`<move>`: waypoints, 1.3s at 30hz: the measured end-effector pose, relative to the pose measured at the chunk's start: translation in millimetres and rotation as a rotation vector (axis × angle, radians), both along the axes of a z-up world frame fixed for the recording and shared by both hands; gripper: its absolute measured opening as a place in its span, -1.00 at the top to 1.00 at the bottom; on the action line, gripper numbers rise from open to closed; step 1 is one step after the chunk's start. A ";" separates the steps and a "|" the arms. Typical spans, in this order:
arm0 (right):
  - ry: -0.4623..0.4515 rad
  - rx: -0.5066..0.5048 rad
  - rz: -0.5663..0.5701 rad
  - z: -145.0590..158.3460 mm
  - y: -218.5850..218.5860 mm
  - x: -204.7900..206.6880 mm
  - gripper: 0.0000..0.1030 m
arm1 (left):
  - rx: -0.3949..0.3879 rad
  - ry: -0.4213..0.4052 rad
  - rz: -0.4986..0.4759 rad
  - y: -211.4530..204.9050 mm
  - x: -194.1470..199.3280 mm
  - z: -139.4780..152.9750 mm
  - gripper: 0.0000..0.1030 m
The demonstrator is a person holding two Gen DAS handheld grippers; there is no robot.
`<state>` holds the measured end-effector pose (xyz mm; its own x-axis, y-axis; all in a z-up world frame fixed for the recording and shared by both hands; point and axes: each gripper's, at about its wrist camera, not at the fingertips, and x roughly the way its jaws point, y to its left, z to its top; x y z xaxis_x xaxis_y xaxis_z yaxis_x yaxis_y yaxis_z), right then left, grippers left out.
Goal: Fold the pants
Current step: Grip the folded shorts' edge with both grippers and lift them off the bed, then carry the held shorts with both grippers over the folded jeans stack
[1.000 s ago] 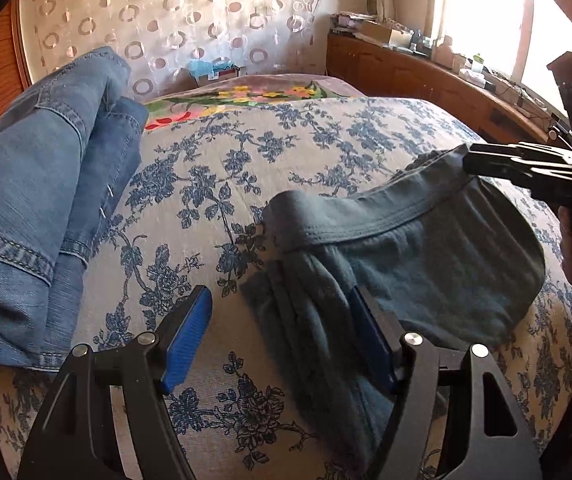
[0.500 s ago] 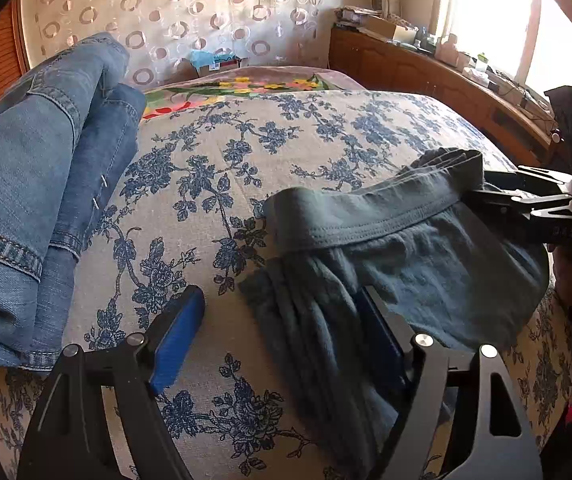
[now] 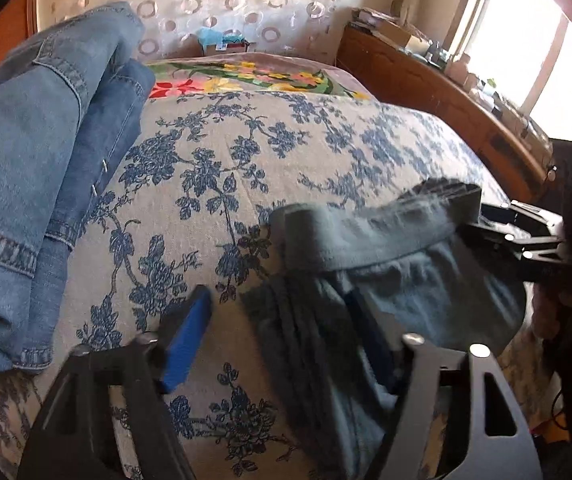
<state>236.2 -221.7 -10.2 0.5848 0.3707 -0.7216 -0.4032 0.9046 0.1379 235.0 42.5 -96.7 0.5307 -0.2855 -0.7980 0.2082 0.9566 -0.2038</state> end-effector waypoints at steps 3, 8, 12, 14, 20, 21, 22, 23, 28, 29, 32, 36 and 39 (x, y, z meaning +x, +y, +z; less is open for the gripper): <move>0.020 0.009 0.011 2.1 -0.2 7.2 -0.35 | -0.039 0.019 0.009 1.0 4.1 1.1 0.02; 0.035 0.010 0.032 2.9 4.6 14.8 -0.20 | -0.032 0.025 0.017 -2.6 2.0 1.2 0.14; 0.044 0.032 0.042 2.6 6.9 18.6 -0.12 | -0.050 0.022 0.025 -1.4 1.4 0.9 0.29; 0.052 0.051 0.048 2.0 7.9 20.3 -0.04 | -0.061 0.016 0.024 -0.7 1.8 0.4 0.31; 0.110 0.129 0.055 2.1 11.9 32.8 0.51 | -0.050 0.015 -0.005 -1.7 11.6 1.3 0.31; 0.096 0.113 0.059 4.3 14.9 32.2 0.53 | -0.051 0.017 -0.003 -1.4 13.0 1.3 0.31; 0.086 0.096 0.061 5.5 17.7 31.6 0.54 | -0.052 0.018 -0.001 -1.3 14.1 1.3 0.31; 0.082 0.087 0.063 6.0 19.6 30.6 0.55 | -0.045 0.015 -0.003 -2.6 14.8 1.5 0.33; 0.057 0.075 0.066 11.0 25.5 25.7 0.62 | -0.019 -0.003 0.005 -8.4 9.4 2.0 0.72; 0.054 0.076 0.062 13.1 25.8 24.8 0.63 | -0.017 -0.011 0.010 -8.2 7.4 3.9 0.73; 0.028 0.079 0.076 23.5 28.1 21.4 0.64 | -0.035 -0.037 0.020 -3.9 0.5 14.1 0.75; -0.027 0.091 0.099 44.0 31.9 13.5 0.65 | -0.046 -0.076 0.029 1.7 -9.3 31.6 0.75; -0.073 0.101 0.119 60.5 34.8 5.7 0.65 | -0.053 -0.115 0.042 9.3 -17.1 46.3 0.75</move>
<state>241.9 -186.9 50.3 0.5820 0.5088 -0.6344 -0.5189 0.8330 0.1920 217.9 51.9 -50.4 0.6306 -0.3014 -0.7152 0.1931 0.9534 -0.2316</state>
